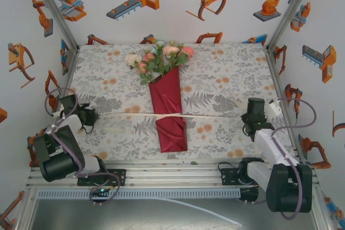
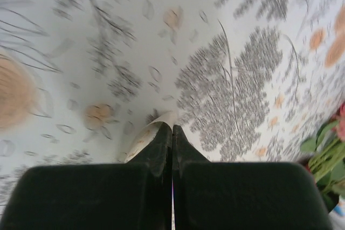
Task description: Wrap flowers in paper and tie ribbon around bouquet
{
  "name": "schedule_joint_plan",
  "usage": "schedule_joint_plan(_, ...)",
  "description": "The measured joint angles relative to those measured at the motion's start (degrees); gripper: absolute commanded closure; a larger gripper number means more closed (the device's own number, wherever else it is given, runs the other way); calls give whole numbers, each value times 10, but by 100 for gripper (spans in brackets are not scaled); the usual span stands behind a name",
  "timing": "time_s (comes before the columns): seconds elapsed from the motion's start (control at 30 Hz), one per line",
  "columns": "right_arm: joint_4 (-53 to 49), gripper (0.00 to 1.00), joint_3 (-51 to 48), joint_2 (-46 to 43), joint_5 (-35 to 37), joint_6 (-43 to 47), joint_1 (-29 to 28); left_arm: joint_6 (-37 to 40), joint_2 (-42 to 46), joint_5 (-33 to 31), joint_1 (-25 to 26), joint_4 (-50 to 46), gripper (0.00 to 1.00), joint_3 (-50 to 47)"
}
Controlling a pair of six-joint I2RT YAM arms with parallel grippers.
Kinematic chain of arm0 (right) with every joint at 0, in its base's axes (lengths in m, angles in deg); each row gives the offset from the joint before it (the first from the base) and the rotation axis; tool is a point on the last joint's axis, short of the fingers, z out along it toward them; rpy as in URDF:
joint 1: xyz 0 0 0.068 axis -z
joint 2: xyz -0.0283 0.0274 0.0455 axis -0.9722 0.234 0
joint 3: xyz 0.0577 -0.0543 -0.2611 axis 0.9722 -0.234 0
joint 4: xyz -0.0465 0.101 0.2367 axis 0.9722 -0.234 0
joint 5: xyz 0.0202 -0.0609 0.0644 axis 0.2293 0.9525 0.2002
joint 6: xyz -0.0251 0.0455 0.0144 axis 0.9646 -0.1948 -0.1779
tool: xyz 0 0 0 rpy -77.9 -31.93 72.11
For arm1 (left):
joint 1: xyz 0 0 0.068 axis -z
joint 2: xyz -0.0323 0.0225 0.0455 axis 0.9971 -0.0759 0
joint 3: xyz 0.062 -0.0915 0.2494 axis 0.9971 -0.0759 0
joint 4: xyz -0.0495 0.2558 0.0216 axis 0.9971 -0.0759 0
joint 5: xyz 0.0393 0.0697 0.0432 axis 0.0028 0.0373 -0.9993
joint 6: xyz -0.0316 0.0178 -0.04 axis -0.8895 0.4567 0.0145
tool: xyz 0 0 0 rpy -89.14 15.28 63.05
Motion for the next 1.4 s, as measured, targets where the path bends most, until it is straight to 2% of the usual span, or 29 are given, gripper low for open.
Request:
schedule_joint_plan(0.13, -8, 100, 0, 0, -27, -24, 67, 0, 7, 0, -31, -15, 100, 0)
schedule_joint_plan(0.23, -21, 100, 7, 0, -40, -36, 87, 0, 19, 2, -32, -24, 100, 0)
schedule_joint_plan(0.27, -15, 93, 9, 0, -50, -35, 89, -1, 28, 4, -32, -24, 94, 0)
schedule_joint_plan(0.3, -7, 77, 10, 0, -61, -30, 90, -1, 35, 6, -30, -22, 80, 0)
schedule_joint_plan(0.37, 18, 53, 12, 2, -100, -4, 94, 0, 59, 13, -12, -20, 51, 2)
schedule_joint_plan(0.4, 24, 45, 15, 4, -119, 10, 94, -1, 69, 15, 0, -20, 43, 2)
schedule_joint_plan(0.47, 30, 38, 28, 4, -162, 44, 92, 7, 105, 23, 43, -32, 35, 7)
schedule_joint_plan(0.57, 31, 28, 53, -13, -210, 109, 74, 19, 171, 11, 107, -71, 32, 23)
schedule_joint_plan(0.6, 32, 28, 58, -22, -223, 132, 59, 21, 191, 3, 127, -84, 32, 29)
schedule_joint_plan(0.73, 55, 30, 78, -48, -292, 253, -67, 0, 251, -23, 217, -107, 32, 37)
schedule_joint_plan(0.83, 88, 28, 77, -21, -356, 318, -180, -46, 243, -33, 313, -106, 29, 27)
schedule_joint_plan(0.97, 98, 27, 64, 47, -409, 381, -257, -98, 193, -59, 415, -105, 28, 16)
schedule_joint_plan(1.07, 93, 25, 63, 106, -430, 417, -296, -132, 162, -77, 442, -100, 28, 12)
schedule_joint_plan(1.17, 94, 21, 63, 147, -444, 445, -325, -165, 149, -86, 445, -94, 28, 2)
schedule_joint_plan(1.4, 164, 19, 56, 200, -412, 492, -347, -233, 138, -93, 445, -94, 28, -4)
